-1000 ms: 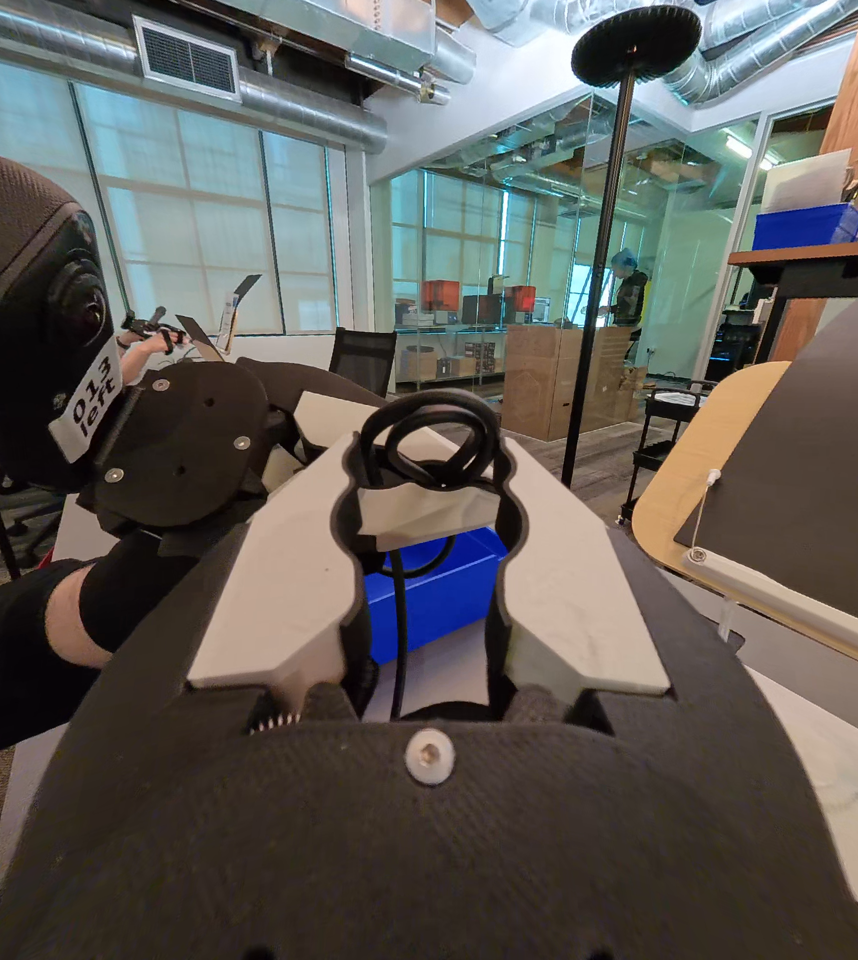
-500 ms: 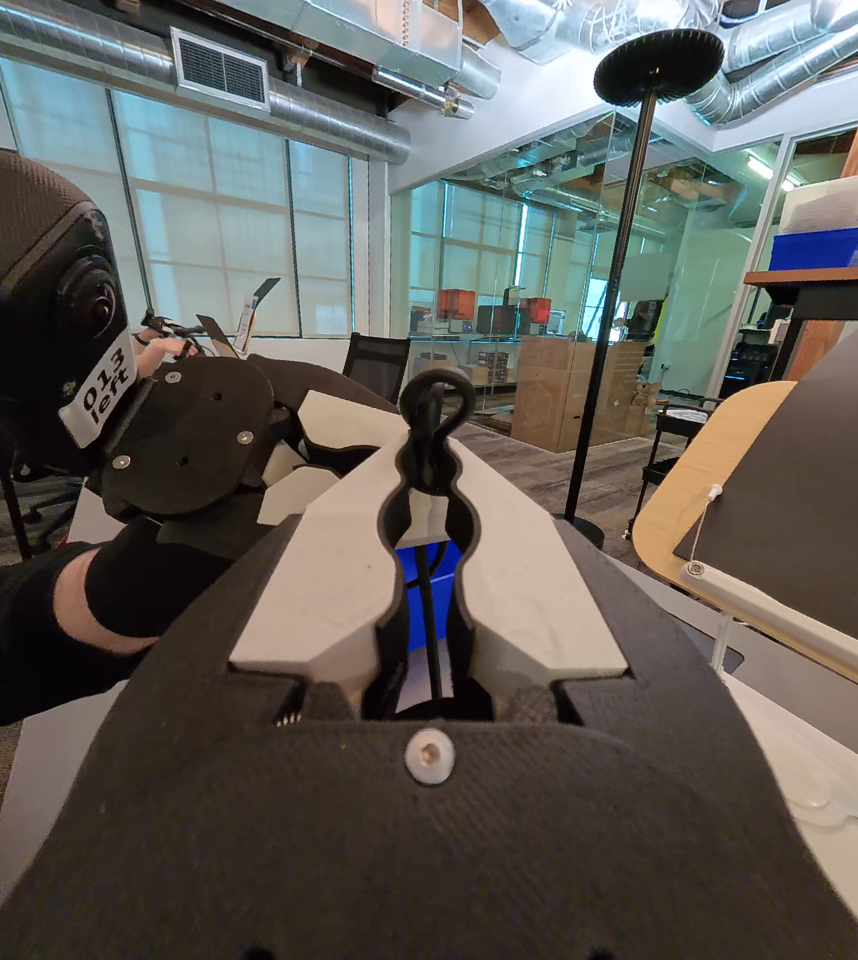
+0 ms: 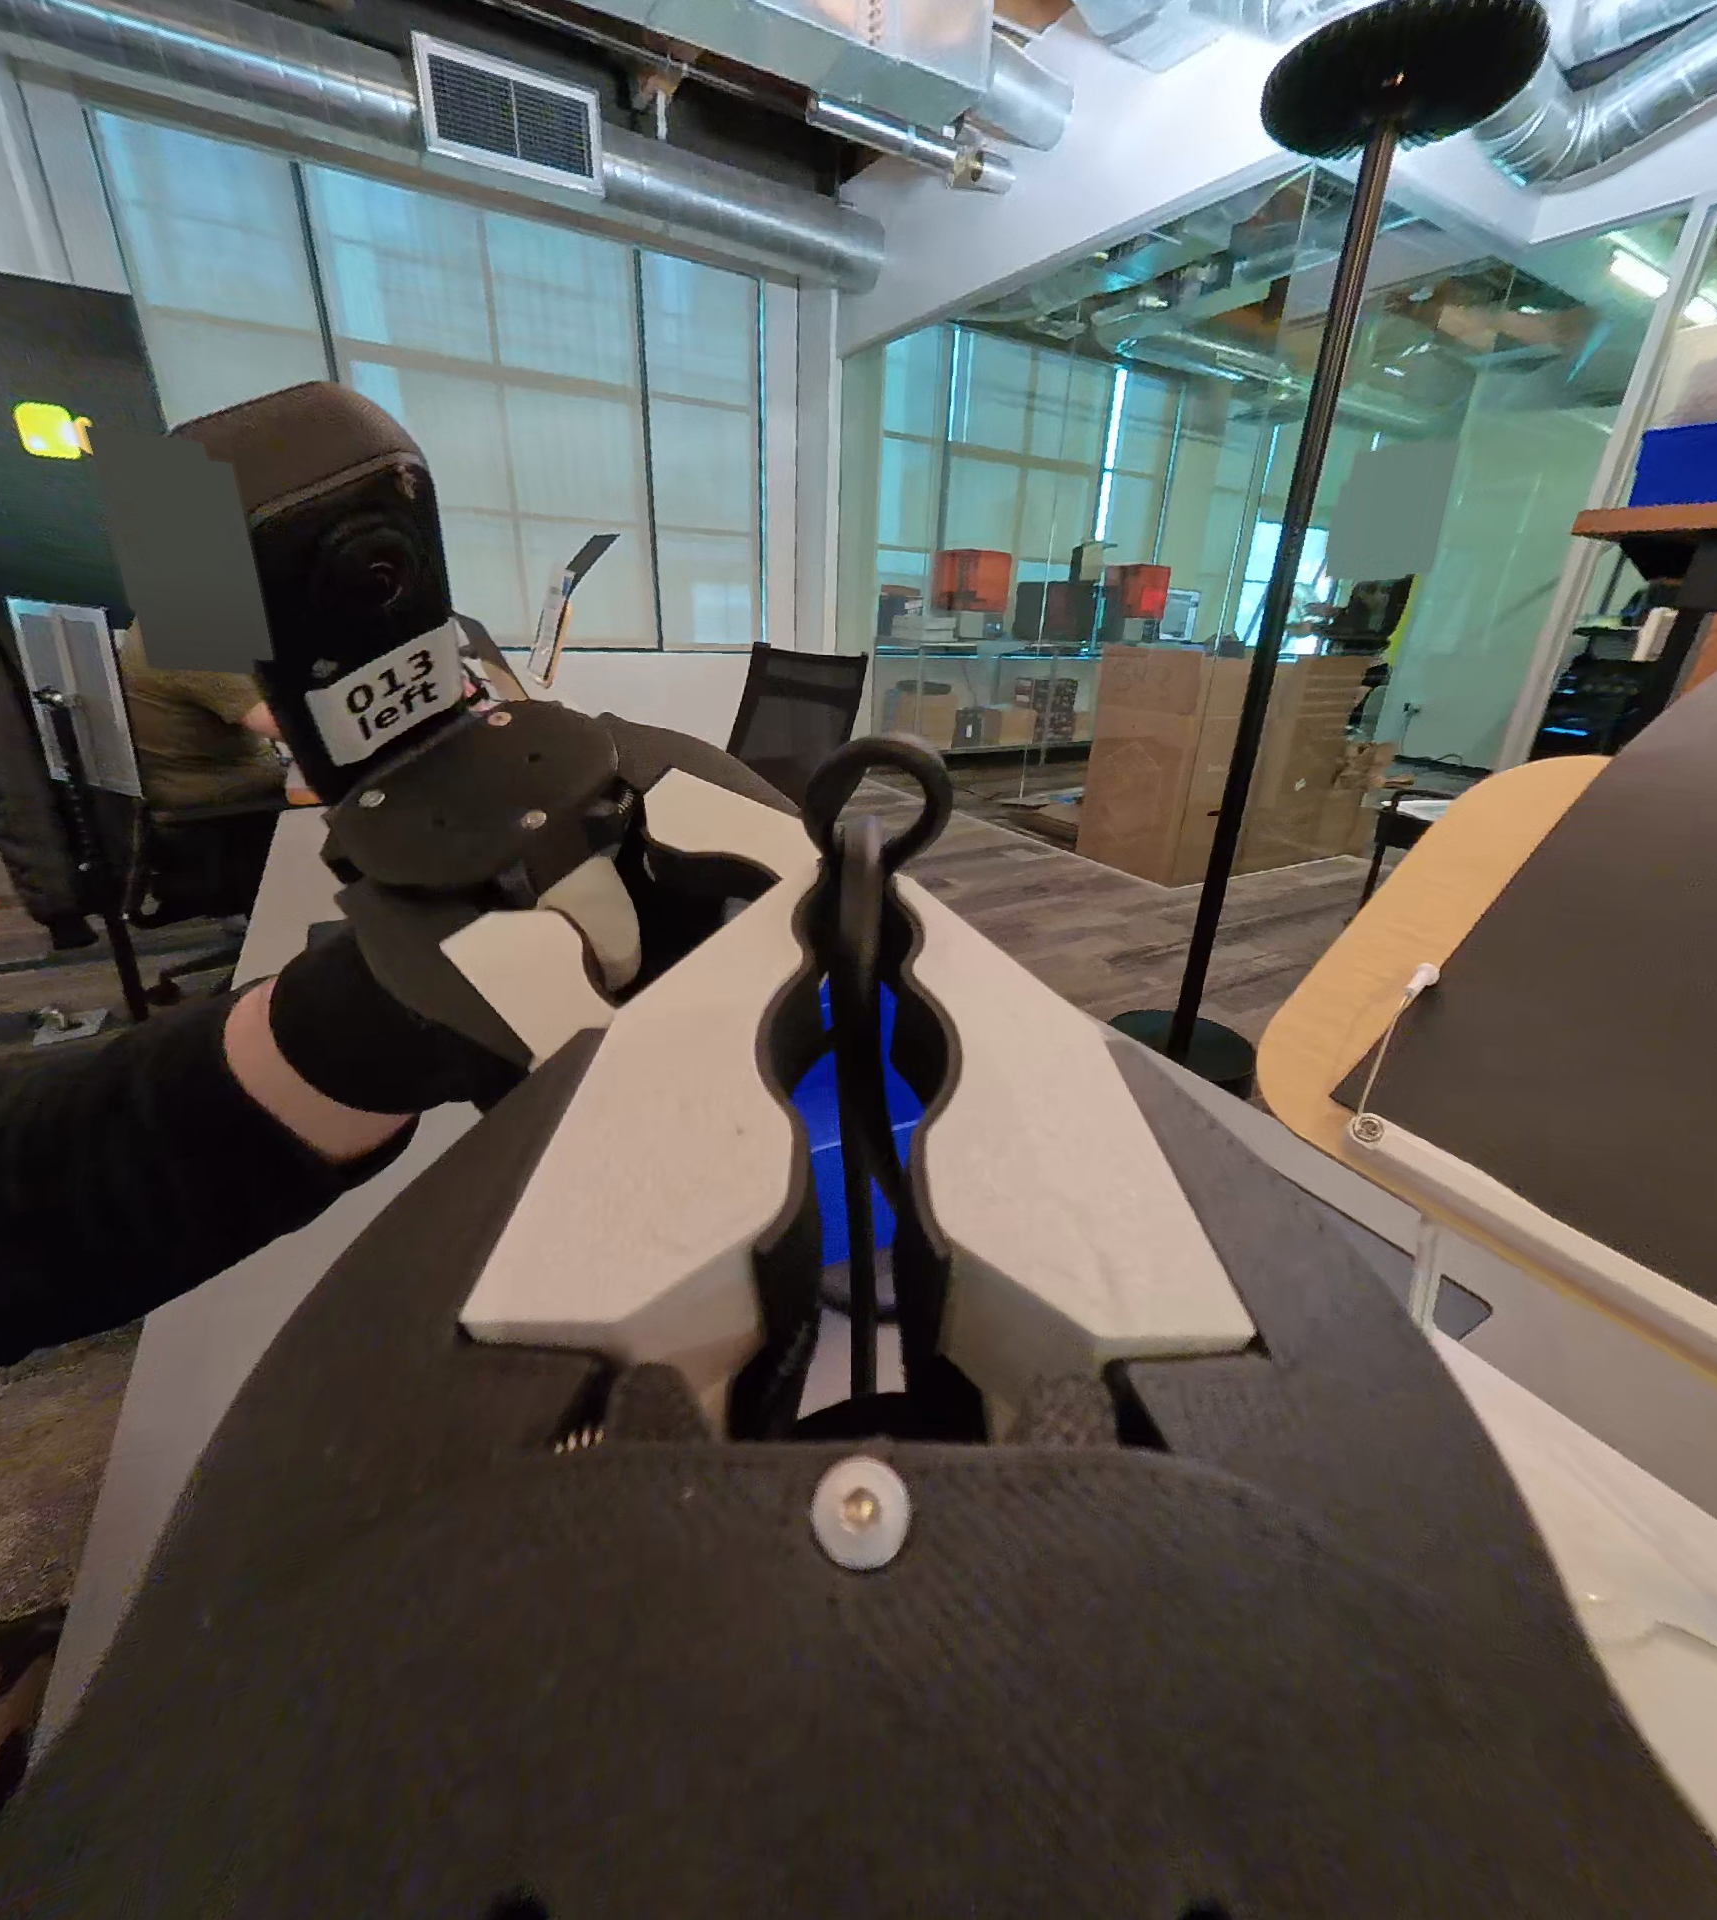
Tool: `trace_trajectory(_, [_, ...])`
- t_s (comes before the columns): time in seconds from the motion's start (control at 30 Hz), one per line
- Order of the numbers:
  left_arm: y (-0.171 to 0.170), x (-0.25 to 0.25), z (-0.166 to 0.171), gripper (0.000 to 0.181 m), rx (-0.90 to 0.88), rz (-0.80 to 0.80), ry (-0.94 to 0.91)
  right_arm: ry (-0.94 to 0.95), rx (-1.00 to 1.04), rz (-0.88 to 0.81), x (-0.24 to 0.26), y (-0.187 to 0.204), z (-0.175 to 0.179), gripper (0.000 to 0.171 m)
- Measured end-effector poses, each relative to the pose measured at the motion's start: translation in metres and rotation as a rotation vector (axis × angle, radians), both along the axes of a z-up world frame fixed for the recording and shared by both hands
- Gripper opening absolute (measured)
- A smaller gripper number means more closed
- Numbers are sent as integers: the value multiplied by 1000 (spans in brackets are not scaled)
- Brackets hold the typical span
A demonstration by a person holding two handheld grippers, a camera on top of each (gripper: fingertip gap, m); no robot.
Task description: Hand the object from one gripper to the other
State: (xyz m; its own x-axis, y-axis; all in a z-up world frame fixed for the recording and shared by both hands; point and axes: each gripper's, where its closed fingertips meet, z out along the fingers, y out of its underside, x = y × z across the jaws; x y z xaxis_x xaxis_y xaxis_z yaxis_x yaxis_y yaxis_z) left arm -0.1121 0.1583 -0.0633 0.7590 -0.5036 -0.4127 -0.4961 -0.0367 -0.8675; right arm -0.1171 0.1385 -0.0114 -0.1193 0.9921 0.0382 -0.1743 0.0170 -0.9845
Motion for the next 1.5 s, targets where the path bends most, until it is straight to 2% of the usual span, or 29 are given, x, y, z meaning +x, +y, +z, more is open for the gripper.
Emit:
trace_trajectory(0.13, [1, -3, 3, 65, 23, 28, 18, -38, 13, 8, 1, 3, -3, 4])
trace_trajectory(0.27, [12, -5, 2, 92, 86, 164, 102, -60, 1, -60, -1, 12, -7, 4])
trace_trajectory(0.37, [19, 0, -2, 102, 134, 232, 184, -68, -17, -75, -2, 15, -9, 4])
trace_trajectory(0.6, [33, 0, -30, 102, 111, 352, 281, -89, -11, -80, -8, 4, -12, 5])
trace_trajectory(0.73, [35, -6, -29, 80, 151, 408, 298, -97, -24, -80, -11, 1, -14, 5])
trace_trajectory(0.93, [29, -14, -18, 16, 211, 419, 309, -94, -51, -63, -12, -1, -15, 4])
trace_trajectory(1.03, [27, -20, -14, 3, 213, 419, 297, -83, -61, -54, -10, 0, -12, 4])
trace_trajectory(1.1, [27, -23, -13, 0, 194, 411, 269, -86, -61, -41, -10, -1, -12, 7])
trace_trajectory(1.23, [25, -28, -9, 0, 158, 381, 160, -87, -55, -48, -10, 2, -10, 31])
trace_trajectory(1.33, [21, -20, -6, 0, 116, 273, 51, -67, -32, -25, -7, -1, -5, 45])
trace_trajectory(1.5, [9, -11, 3, 0, 38, 86, -117, -52, 45, 66, 2, -9, 0, 52])
